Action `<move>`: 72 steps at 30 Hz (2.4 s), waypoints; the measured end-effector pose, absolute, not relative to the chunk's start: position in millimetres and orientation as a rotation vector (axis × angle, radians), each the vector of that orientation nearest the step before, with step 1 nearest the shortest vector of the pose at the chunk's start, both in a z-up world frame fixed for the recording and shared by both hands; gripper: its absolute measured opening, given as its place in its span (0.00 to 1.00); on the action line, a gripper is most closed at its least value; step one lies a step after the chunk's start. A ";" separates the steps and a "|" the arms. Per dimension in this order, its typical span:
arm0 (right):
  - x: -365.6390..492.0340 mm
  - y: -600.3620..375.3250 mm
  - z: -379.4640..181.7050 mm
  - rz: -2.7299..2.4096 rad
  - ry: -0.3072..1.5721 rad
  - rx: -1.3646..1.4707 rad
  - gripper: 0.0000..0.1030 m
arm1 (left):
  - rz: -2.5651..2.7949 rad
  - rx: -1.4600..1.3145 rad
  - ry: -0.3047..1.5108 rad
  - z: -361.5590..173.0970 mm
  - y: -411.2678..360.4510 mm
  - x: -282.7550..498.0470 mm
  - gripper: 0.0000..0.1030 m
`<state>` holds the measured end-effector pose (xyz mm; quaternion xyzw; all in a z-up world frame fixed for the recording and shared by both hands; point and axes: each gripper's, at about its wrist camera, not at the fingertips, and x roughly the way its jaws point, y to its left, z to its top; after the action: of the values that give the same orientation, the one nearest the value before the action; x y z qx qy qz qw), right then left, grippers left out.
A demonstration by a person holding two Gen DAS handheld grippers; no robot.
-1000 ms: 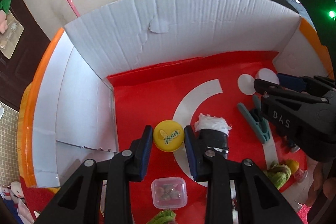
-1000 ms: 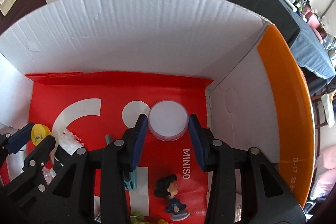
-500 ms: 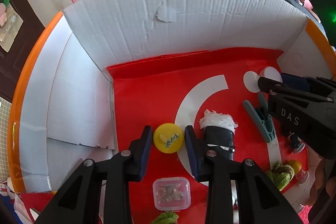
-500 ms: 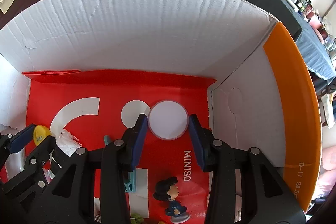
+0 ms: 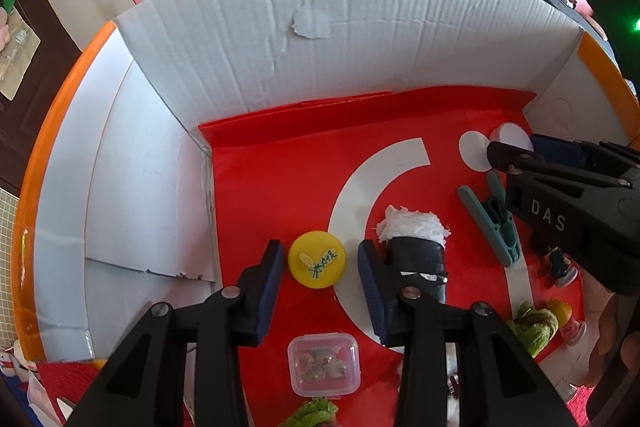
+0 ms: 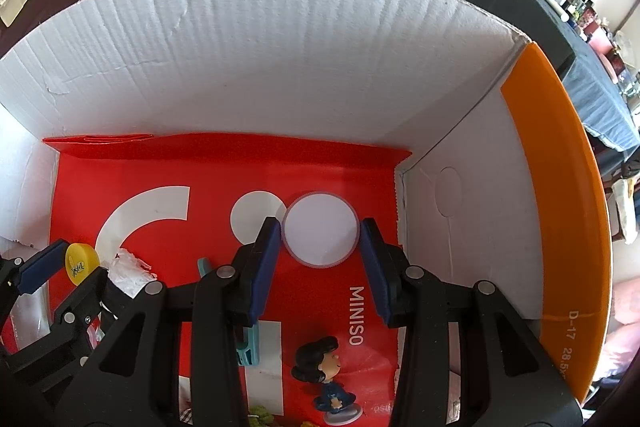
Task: Organize objects
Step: 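Lower and release the yellow lid with left tool while right tool releases the white tin, then withdraw both open tools out of the box over the red cloth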
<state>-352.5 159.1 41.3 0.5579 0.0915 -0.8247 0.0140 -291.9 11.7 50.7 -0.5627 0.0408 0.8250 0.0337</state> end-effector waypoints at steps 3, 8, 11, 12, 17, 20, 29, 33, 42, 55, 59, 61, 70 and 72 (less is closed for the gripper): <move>-349.9 157.4 40.6 -2.570 0.294 1.736 0.38 | 2.537 -1.730 0.118 53.0 9.9 -289.9 0.39; -343.1 152.5 43.0 -2.576 0.292 1.726 0.38 | 2.540 -1.728 0.117 54.7 4.8 -289.5 0.39; -341.8 151.7 46.2 -2.579 0.282 1.719 0.38 | 2.546 -1.721 0.122 59.0 5.0 -283.1 0.39; -340.4 150.5 47.3 -2.578 0.283 1.717 0.38 | 2.549 -1.716 0.124 61.7 4.7 -280.3 0.39; -347.4 154.2 58.5 -2.582 0.285 1.686 0.39 | 2.561 -1.698 0.122 73.2 5.2 -268.1 0.39; -342.5 155.9 70.0 -2.588 0.282 1.659 0.39 | 2.569 -1.680 0.101 83.5 4.8 -254.7 0.39; -309.2 151.9 109.2 -2.614 0.267 1.561 0.47 | 2.610 -1.608 0.072 116.6 28.3 -217.6 0.39; -304.3 161.9 125.5 -2.624 0.244 1.516 0.48 | 2.632 -1.558 0.066 129.3 18.7 -231.8 0.49; -271.9 177.2 161.7 -2.642 0.222 1.395 0.63 | 2.682 -1.381 0.078 156.1 4.1 -224.2 0.63; -213.1 206.4 180.9 -2.669 0.136 1.242 0.77 | 2.792 -1.049 0.046 191.7 9.7 -150.6 0.84; -186.6 215.1 190.3 -2.678 0.082 1.144 0.86 | 2.831 -0.950 0.029 193.8 5.9 -123.7 0.90; -174.2 217.0 191.9 -2.688 0.083 1.101 0.88 | 2.850 -0.915 0.021 192.1 2.8 -111.0 0.91; -122.9 221.2 165.3 -2.705 0.113 1.002 0.91 | 2.899 -0.879 -0.099 171.2 -18.4 -78.3 0.96; -114.8 221.6 157.5 -2.708 0.121 0.990 0.94 | 2.907 -0.882 -0.092 165.0 -18.8 -74.5 0.97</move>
<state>-114.8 221.6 157.5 0.3403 0.0417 -0.9307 0.1273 -74.5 -18.8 165.0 -0.2898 -0.0301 0.9552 0.0513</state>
